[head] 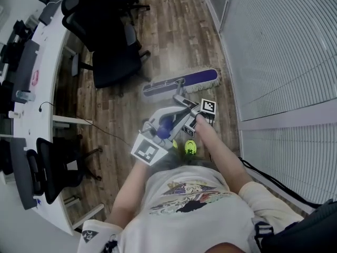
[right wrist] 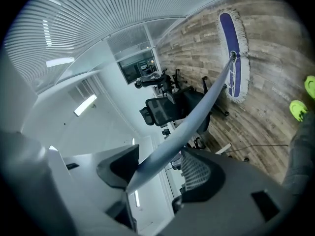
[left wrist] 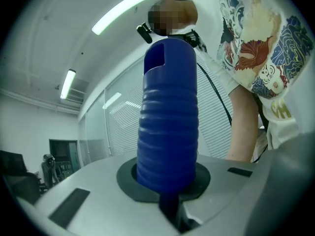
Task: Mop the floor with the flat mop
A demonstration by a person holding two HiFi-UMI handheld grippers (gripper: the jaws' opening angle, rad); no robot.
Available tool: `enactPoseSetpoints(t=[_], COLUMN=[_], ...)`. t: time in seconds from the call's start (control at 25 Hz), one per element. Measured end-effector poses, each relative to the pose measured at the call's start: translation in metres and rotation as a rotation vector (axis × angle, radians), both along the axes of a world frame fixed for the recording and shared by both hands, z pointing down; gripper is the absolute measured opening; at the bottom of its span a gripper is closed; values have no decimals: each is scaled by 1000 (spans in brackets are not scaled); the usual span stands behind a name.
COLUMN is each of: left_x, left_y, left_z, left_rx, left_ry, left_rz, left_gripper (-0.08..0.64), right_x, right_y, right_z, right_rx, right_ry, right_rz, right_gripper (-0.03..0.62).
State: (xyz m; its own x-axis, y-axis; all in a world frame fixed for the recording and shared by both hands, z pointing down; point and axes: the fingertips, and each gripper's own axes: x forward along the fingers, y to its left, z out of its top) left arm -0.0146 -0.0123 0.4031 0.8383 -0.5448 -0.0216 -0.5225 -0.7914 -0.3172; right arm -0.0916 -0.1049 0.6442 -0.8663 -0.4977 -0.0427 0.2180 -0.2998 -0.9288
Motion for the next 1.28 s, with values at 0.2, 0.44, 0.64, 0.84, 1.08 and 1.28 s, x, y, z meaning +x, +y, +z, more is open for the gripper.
enactPoseSetpoints(t=[0.2, 0.44, 0.64, 0.84, 1.08, 1.28], left_x=[-1, -24, -35, -70, -113, -123], left_y=[-29, -78, -123, -198, -274, -291], left_z=[11, 17, 11, -8, -6, -2], left_rx=[19, 26, 49, 42, 22, 15], left_ry=[-27, -22, 2, 89, 93, 87], left_rz=[-1, 4, 59, 77, 95, 129], left_gripper=[9, 11, 9, 9, 9, 9], right_x=[-2, -23, -35, -63, -102, -113], right_y=[-33, -83, -129, -197, -265, -283], right_z=[9, 12, 9, -4, -14, -13], right_rx=[12, 17, 11, 9, 19, 27], right_ry=[16, 28, 43, 58, 62, 59], right_rz=[0, -20, -22, -24, -44, -78], right_gripper=[255, 256, 258, 262, 267, 268])
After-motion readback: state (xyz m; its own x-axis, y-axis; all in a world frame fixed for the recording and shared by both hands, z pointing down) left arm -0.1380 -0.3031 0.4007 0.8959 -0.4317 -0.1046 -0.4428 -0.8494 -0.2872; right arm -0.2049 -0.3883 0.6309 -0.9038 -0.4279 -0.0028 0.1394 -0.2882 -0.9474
